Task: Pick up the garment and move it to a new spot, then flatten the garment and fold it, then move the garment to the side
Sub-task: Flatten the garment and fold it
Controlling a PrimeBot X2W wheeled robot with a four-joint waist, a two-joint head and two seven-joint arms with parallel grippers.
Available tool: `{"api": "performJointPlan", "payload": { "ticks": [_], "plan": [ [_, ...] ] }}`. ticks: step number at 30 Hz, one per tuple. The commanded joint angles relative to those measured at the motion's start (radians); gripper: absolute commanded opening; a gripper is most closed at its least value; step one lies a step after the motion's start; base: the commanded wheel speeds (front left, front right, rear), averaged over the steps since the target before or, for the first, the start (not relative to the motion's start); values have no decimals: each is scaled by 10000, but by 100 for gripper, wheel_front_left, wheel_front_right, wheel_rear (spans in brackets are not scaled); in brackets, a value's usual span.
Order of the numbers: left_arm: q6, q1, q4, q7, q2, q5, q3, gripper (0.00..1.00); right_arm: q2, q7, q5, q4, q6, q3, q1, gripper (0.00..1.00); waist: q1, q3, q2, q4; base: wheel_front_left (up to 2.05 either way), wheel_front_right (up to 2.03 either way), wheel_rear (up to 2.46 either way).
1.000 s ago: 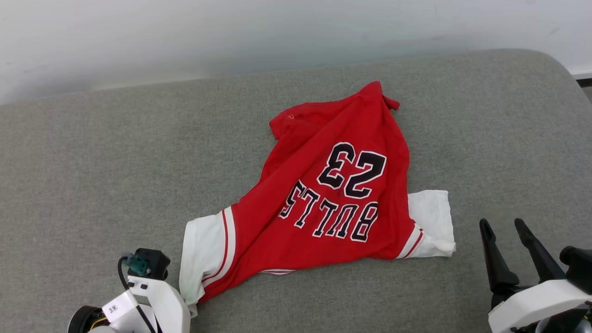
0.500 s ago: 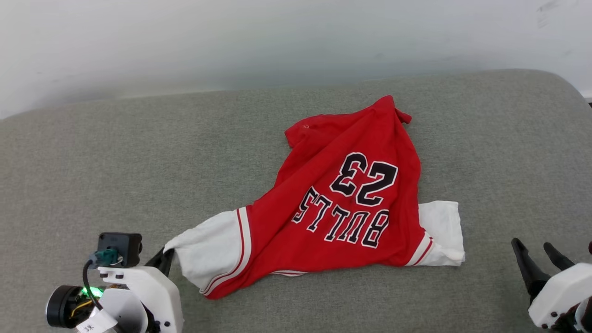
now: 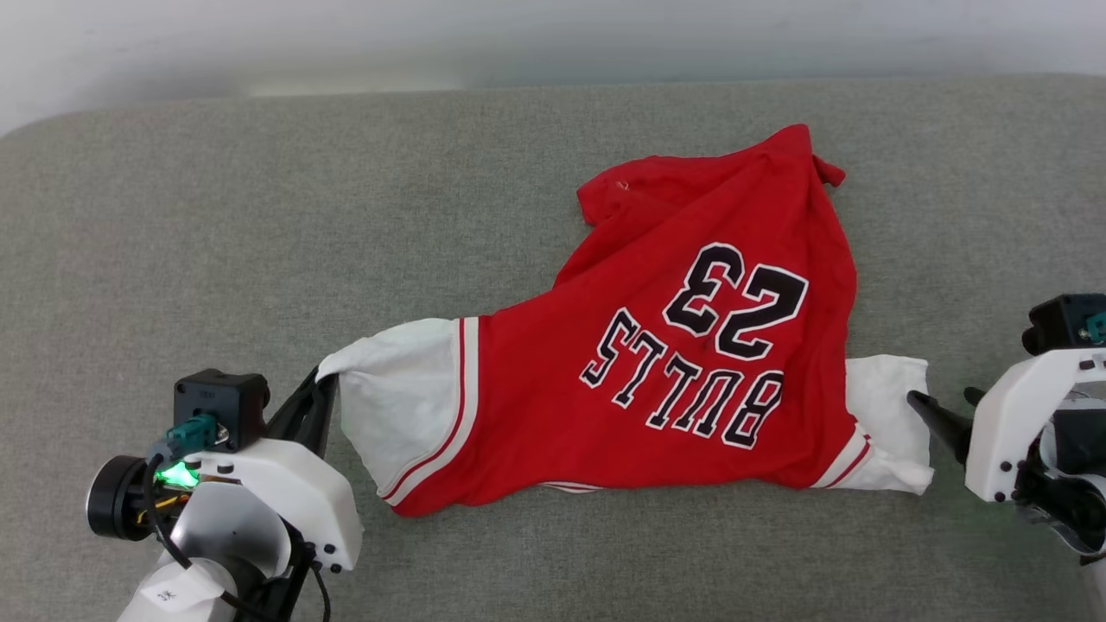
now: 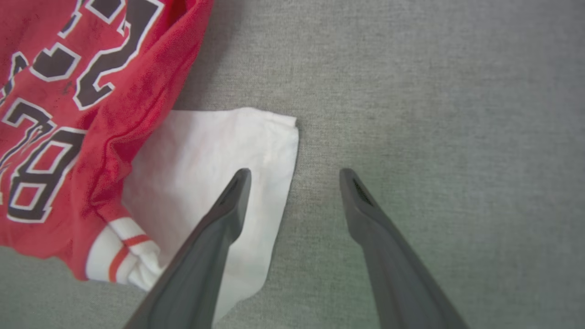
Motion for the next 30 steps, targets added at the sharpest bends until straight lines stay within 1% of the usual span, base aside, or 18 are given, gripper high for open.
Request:
{"api": "performJointPlan", "payload": {
  "ticks": [1,4,9,10,11,12,15,20,27,30],
  "plan": [
    [31,-166,-55,-95,-57,70,-27,0,-60,124,109,212,-3,209,-253,100,-1,309,0,181,0,0,0],
    [46,-247,-56,-121,-103,65,-59,0,-110,465,333,712,-3,756,-484,100,-1,495,0,251,0,0,0],
    [82,-277,3,-191,-164,42,-84,0,-61,1053,828,1427,0,1583,-436,100,-1,663,0,269,0,0,0],
    [79,-285,15,-197,-171,27,-85,0,-64,1162,904,1516,1,1707,-447,60,-1,671,0,265,0,0,0],
    [84,-290,27,-220,-174,26,-83,0,-80,1145,936,1534,12,1811,-478,27,-1,669,0,256,0,0,0],
    [97,-272,50,-246,-178,15,-74,0,-85,1138,995,1564,12,1875,-541,0,-1,644,0,239,0,0,0],
    [114,-178,80,-329,-193,3,-51,0,-270,994,1115,1438,11,1979,-772,0,-1,489,0,203,0,0,0],
    [216,-2,39,-545,-132,28,85,0,-765,597,1139,952,-5,1721,-977,0,-1,1,0,101,0,0,0],
    [393,122,-137,-778,30,14,415,0,-1020,301,908,182,-5,1100,-680,0,-1,-609,0,-119,0,0,0],
    [492,16,-268,-781,135,-112,698,0,-951,350,779,-173,-5,670,-545,0,-1,-905,0,-286,0,0,0]
  ]
}}
